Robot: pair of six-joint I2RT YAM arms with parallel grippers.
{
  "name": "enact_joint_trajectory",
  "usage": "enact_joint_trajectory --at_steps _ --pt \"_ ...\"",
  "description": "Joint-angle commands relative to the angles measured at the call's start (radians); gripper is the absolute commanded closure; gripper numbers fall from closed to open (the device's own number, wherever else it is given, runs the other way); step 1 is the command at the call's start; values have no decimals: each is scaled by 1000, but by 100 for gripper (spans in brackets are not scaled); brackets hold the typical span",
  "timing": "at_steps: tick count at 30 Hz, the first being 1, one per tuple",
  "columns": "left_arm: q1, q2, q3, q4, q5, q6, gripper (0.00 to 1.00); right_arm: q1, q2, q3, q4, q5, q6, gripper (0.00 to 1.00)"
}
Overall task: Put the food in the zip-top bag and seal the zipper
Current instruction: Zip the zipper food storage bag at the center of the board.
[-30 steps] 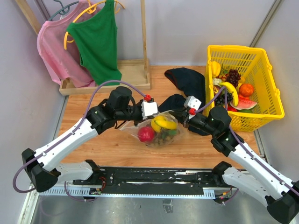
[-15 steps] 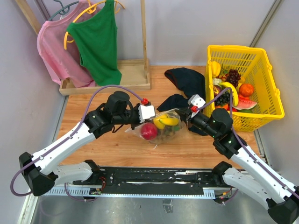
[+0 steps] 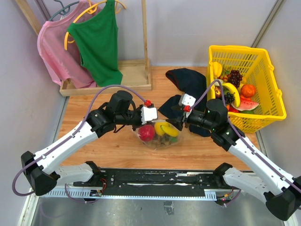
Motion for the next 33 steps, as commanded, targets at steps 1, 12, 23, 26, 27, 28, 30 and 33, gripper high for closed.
enact_joint_trajectory --at_steps 1,12,23,26,27,28,30,33 --pt "3 12 49 22 56 29 100 -10 55 84 -40 -168 -64 38" --pt "2 27 55 48 100 16 100 25 189 162 -116 -310 -92 38" --pt "3 18 45 53 87 -27 100 42 226 185 -192 -198 -98 72" --pt "3 3 37 47 46 -60 100 43 196 173 -199 -145 -100 97" --pt "3 -3 34 45 39 -73 100 43 186 168 -200 -129 -101 99" --pt "2 -11 30 44 35 -85 100 42 177 166 -202 -105 -101 99" --pt "3 -27 20 43 25 -106 100 42 162 158 -211 -68 -97 99" --pt "3 -55 4 29 -7 -126 100 43 144 153 -220 -6 -82 99"
